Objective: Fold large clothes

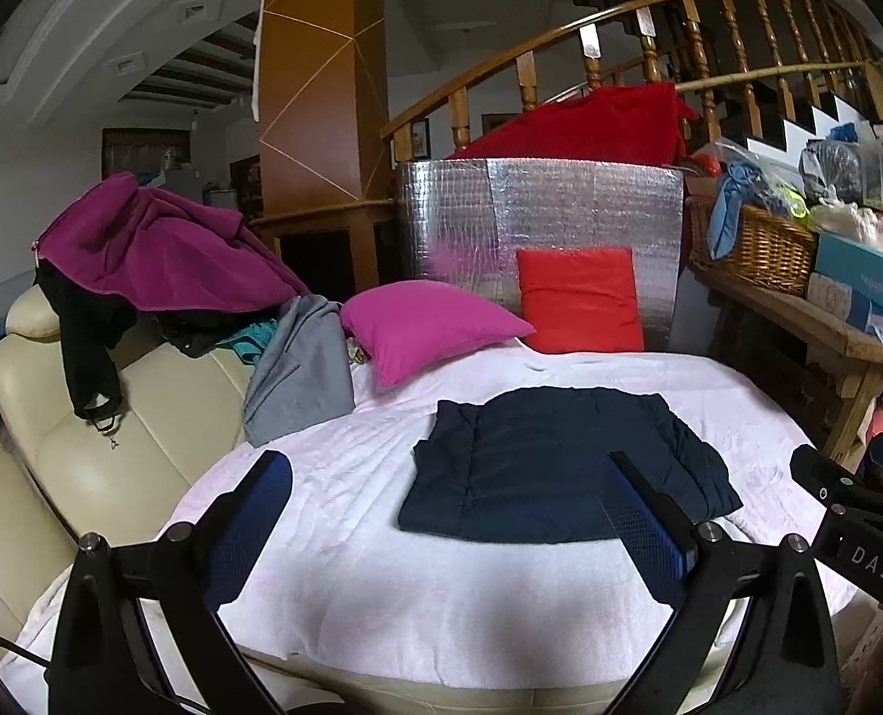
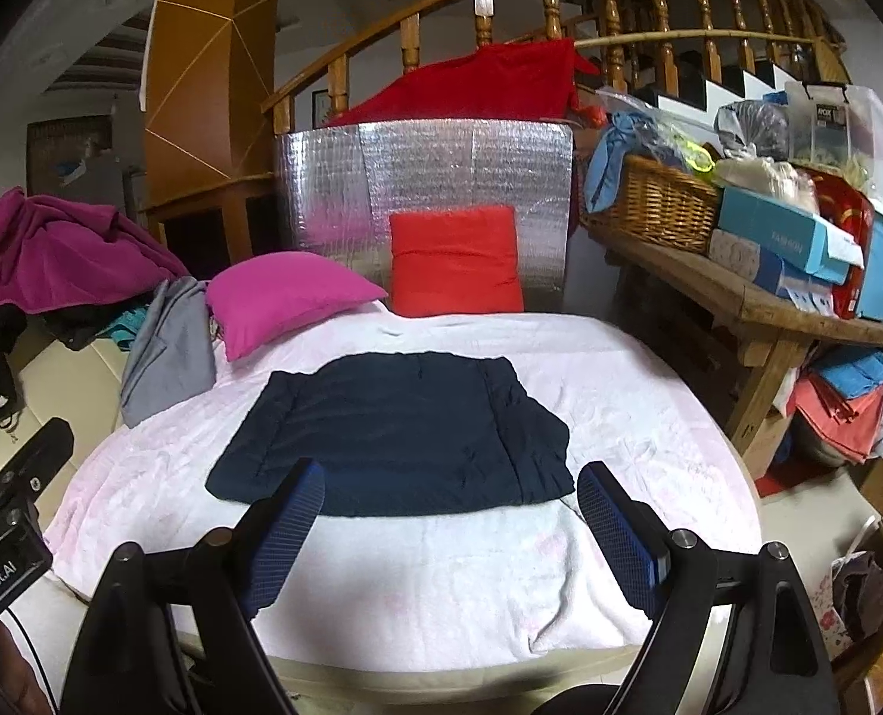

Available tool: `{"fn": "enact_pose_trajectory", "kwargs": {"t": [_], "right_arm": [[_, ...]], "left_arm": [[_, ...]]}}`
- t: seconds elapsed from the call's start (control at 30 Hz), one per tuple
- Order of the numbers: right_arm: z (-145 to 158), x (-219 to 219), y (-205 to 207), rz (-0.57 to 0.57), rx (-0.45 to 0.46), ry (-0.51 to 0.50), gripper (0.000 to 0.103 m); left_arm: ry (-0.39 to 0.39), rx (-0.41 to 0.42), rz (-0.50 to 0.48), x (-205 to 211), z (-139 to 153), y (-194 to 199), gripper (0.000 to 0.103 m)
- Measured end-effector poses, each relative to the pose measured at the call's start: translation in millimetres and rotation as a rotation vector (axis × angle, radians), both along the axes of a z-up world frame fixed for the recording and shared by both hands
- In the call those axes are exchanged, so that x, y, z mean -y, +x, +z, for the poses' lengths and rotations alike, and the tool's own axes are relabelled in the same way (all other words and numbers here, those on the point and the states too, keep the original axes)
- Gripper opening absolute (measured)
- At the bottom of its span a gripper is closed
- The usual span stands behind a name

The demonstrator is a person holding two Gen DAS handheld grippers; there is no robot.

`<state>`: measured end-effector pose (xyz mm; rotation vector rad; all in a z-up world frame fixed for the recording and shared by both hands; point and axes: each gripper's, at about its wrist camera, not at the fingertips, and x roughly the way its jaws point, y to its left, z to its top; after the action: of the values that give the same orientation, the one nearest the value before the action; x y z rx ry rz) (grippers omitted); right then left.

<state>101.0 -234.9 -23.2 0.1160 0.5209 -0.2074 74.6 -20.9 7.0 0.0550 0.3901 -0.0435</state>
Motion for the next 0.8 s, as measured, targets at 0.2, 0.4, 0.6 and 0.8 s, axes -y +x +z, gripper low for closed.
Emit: {"fn": "enact_pose_trajectory", "kwargs": {"t": [0.2,0.4,0.6,0.8], "right_arm": [[6.3,-16.9,-8.8,0.012,0.004,-0.015,0.089],[11.9,-25.7,-11.0,0.026,0.009,-0.028,0.089],[9.5,-21.4,1.4,0.031,-0.007,-0.033,0.089],[0.3,-8.2,24.4,0.039,-0.033,-0.013,0.089]], "left_arm": [[-0.014,0.003,0.008,-11.1,4.6,-7.1,0.102],[-0.01,0.011,0.008,-14.0,9.3,-8.7,0.102],[-0.016,-0.012,0.01,-12.3,8.7,1.6,0.102],[0.005,-0.037,0.012,-4.0,5.4,22.9,0.102]]}}
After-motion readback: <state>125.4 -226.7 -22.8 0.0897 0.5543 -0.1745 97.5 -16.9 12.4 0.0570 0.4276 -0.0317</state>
